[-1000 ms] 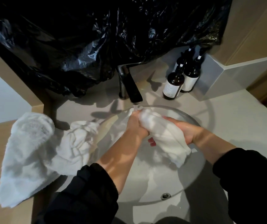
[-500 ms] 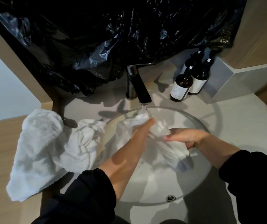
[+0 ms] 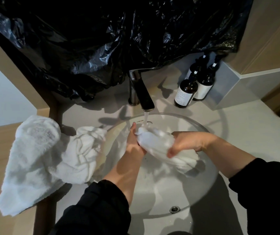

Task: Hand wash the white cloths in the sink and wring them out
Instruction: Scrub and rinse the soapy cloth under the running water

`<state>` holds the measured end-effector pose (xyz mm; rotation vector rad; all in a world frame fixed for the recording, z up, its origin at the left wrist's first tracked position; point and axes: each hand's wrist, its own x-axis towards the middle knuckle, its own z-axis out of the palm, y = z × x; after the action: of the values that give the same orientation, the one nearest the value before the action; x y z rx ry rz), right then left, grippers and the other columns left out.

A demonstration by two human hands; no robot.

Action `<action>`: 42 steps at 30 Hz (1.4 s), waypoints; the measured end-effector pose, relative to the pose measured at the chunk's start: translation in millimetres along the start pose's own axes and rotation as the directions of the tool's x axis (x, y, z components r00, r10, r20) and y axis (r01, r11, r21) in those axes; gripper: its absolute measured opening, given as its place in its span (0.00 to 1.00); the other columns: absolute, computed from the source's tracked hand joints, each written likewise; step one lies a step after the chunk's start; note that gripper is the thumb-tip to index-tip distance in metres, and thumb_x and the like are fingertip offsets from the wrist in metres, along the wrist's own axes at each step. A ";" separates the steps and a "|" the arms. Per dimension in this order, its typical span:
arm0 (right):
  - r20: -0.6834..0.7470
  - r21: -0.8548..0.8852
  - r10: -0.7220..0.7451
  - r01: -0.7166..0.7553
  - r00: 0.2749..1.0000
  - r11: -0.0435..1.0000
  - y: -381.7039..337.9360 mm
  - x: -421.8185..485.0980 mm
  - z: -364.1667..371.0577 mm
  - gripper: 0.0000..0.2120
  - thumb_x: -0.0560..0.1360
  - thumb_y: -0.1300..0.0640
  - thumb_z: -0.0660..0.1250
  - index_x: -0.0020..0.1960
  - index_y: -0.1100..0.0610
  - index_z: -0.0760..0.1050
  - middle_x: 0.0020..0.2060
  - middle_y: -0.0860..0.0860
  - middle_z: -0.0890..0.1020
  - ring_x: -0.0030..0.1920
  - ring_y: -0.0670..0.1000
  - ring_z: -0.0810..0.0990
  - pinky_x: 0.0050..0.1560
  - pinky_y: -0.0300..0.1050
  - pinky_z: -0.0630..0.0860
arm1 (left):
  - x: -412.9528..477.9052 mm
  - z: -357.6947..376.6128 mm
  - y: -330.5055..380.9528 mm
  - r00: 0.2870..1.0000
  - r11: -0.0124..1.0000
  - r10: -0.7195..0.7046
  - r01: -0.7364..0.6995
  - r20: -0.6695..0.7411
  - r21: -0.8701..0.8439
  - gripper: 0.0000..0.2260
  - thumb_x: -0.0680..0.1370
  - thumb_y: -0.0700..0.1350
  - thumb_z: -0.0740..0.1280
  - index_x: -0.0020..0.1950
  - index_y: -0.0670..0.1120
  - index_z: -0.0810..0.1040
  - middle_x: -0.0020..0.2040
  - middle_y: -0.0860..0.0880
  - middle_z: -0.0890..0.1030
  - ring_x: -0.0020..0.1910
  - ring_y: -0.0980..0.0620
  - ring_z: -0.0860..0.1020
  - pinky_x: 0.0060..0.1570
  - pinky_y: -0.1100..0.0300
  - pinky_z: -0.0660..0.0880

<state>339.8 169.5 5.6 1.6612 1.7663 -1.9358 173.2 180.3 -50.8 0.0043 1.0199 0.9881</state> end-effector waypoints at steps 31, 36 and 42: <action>-0.125 0.245 0.132 -0.098 0.983 0.965 33.1 -1.3 -17.5 0.17 0.56 0.58 0.72 0.43 0.63 0.83 0.40 0.63 0.83 0.39 0.59 0.82 0.43 0.45 0.76 | -12.6 -15.3 24.0 1.000 0.989 -0.021 0.018 0.015 0.150 0.15 0.77 0.43 0.62 0.34 0.39 0.81 0.33 0.42 0.81 0.37 0.43 0.80 0.45 0.52 0.76; -0.144 0.309 0.074 -0.026 0.987 0.951 30.5 0.8 -13.4 0.28 0.51 0.57 0.72 0.51 0.65 0.80 0.40 0.61 0.83 0.41 0.58 0.82 0.46 0.46 0.76 | -10.7 -13.0 23.3 0.986 0.987 -0.076 0.053 0.152 0.152 0.20 0.80 0.56 0.57 0.50 0.40 0.79 0.41 0.42 0.82 0.46 0.44 0.80 0.52 0.52 0.76; -0.186 0.419 -0.028 0.106 0.982 0.902 26.8 6.4 -12.7 0.29 0.51 0.59 0.73 0.51 0.67 0.81 0.43 0.63 0.83 0.44 0.59 0.83 0.51 0.49 0.76 | -8.1 -15.9 18.5 0.992 0.960 -0.100 0.077 0.074 0.271 0.24 0.78 0.42 0.55 0.24 0.42 0.75 0.23 0.47 0.74 0.22 0.52 0.75 0.26 0.66 0.74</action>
<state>362.2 173.1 -14.5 1.9772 1.5423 -2.4174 147.9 178.9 -46.1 0.2219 1.0570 0.7565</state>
